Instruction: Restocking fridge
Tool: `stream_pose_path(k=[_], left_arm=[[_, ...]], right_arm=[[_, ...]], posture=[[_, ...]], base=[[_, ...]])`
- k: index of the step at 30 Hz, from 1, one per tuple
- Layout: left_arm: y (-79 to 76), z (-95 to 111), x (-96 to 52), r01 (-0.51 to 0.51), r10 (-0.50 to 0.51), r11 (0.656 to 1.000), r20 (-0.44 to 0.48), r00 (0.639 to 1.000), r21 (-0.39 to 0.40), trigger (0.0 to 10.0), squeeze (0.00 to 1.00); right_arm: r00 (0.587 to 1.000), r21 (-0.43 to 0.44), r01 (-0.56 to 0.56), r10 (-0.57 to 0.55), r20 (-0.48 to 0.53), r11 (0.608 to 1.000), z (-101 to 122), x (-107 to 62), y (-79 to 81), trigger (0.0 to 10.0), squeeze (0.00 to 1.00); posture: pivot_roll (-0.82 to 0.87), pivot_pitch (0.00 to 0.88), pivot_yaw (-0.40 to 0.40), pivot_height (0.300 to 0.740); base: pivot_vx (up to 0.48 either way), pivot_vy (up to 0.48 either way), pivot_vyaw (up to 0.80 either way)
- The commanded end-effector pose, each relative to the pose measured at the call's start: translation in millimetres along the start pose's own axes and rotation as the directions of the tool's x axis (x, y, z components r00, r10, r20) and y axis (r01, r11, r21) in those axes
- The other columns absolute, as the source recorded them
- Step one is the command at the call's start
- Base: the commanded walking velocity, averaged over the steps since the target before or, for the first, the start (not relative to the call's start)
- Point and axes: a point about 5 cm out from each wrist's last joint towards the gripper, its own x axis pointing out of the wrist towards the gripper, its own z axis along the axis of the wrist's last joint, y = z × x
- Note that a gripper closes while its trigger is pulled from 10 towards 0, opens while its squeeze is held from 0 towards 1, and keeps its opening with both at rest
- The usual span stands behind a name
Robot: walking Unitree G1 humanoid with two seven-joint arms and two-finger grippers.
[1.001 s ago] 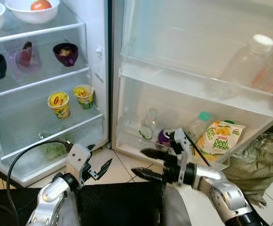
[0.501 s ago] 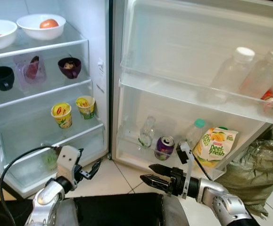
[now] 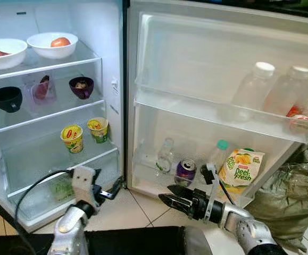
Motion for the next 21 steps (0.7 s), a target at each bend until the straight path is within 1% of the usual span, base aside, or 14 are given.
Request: stream_pose_path(k=[1,2,3,4,5,6,7,8,10,14,18,21], left_arm=[[-4.8,-6,-0.5,0.017,-0.017,1.000,-0.022,1.000,0.004,10.0,0.00],[-5.4,-7,-0.5,0.016,-0.016,1.000,-0.025,1.000,0.004,10.0,0.00],[-4.6,-9,-1.1,0.010,-0.010,1.000,-0.036,0.999,0.005,10.0,0.00],[-4.6,-9,-1.1,0.010,-0.010,1.000,-0.036,0.999,0.005,10.0,0.00],[-3.8,-10,-1.8,0.004,-0.004,1.000,-0.049,0.999,0.009,10.0,0.00],[-3.8,-10,-1.8,0.004,-0.004,1.000,-0.049,0.999,0.009,10.0,0.00],[-2.1,-16,-4.0,0.003,0.000,0.999,-0.092,0.996,0.035,10.0,0.00],[-2.1,-16,-4.0,0.003,0.000,0.999,-0.092,0.996,0.035,10.0,0.00],[-1.3,-19,-5.2,0.002,0.003,0.999,-0.113,0.994,0.048,10.0,0.00],[1.8,-24,-9.6,-0.025,0.030,0.999,-0.136,0.990,0.043,10.0,0.00],[4.0,-26,-12.0,-0.038,0.044,0.998,-0.145,0.989,0.042,10.0,0.00],[7.5,-27,-14.0,-0.055,0.061,0.998,-0.148,0.987,0.044,10.0,0.00]], right_arm=[[1.000,-0.004,0.029,-0.029,0.007,1.000,-1,-5.4,-4.4,10.0,0.00],[0.999,-0.003,0.035,-0.035,0.009,0.999,-2,-5.8,-5.4,10.0,0.00],[0.998,-0.016,0.068,-0.068,-0.005,0.998,-5,-7.2,-7.7,10.0,0.00],[0.998,-0.016,0.068,-0.068,-0.005,0.998,-5,-7.2,-7.7,10.0,0.00],[0.995,-0.025,0.099,-0.100,-0.016,0.995,-8,-8.7,-9.9,10.0,0.00],[0.995,-0.025,0.099,-0.100,-0.016,0.995,-8,-8.7,-9.9,10.0,0.00],[0.996,-0.020,0.091,-0.092,-0.013,0.996,-12,-11.3,-10.1,10.0,0.00],[0.996,-0.020,0.091,-0.092,-0.013,0.996,-12,-11.3,-10.1,10.0,0.00],[0.998,0.011,0.057,-0.057,0.017,0.998,-11,-12.9,-9.6,10.0,0.00],[0.994,0.051,0.105,-0.106,0.032,0.993,-18,-21.1,-18.4,10.0,0.00],[0.993,0.062,0.114,-0.115,0.023,0.992,-23,-24.8,-19.7,10.0,0.00],[0.992,0.072,0.125,-0.127,0.019,0.990,-26,-27.5,-20.6,10.0,0.00]], posture=[[0.00,0.000,-0.056,0.513],[0.00,0.000,-0.056,0.518],[0.00,0.000,-0.052,0.518],[0.00,0.000,-0.052,0.518],[0.00,0.000,-0.052,0.518],[0.00,0.000,-0.052,0.518],[0.00,0.000,-0.048,0.518],[0.00,0.000,-0.048,0.518],[0.00,0.000,-0.048,0.518],[0.00,0.000,-0.047,0.538],[0.00,0.000,-0.047,0.548],[0.00,0.000,-0.047,0.568]], base=[[0.000,0.000,0.00],[0.000,0.000,0.00],[0.000,0.000,0.00],[0.000,0.000,0.00],[0.000,0.000,0.00],[0.000,0.000,0.00],[0.000,0.000,0.00],[0.000,0.000,0.00],[0.000,0.000,0.00],[0.000,0.000,0.00],[0.000,0.000,0.00],[0.000,0.000,0.00]])
